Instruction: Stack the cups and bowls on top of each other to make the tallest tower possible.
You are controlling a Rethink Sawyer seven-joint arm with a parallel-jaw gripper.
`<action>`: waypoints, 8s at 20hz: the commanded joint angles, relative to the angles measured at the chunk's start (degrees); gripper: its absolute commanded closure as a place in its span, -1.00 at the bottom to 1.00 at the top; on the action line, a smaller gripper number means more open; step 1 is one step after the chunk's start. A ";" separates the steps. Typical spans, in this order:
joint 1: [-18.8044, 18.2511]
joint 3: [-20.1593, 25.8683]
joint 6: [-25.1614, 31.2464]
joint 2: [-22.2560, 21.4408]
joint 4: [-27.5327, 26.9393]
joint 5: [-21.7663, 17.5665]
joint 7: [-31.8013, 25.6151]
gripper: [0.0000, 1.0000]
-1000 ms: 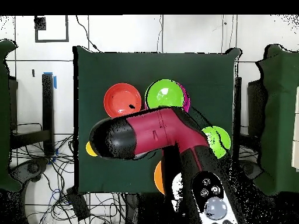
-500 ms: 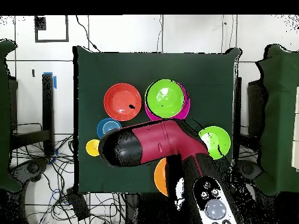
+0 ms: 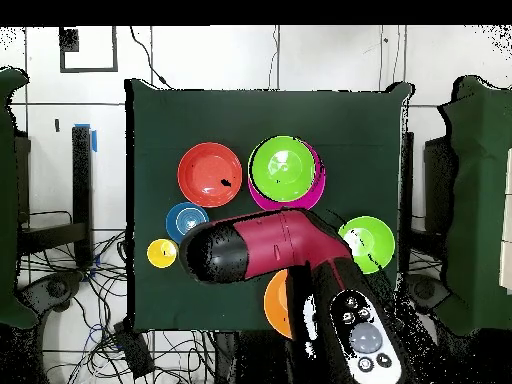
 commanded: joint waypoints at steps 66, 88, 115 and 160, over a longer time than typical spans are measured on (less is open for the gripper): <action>38.65 -20.56 -20.03 11.16 -0.09 7.22 42.41 -1.00; 38.43 -20.60 -20.84 18.49 -3.31 2.21 39.33 -1.00; 36.12 -19.00 -22.87 20.78 -2.46 1.02 40.53 -1.00; 29.46 -12.43 -12.30 19.28 -11.77 -1.41 32.56 -1.00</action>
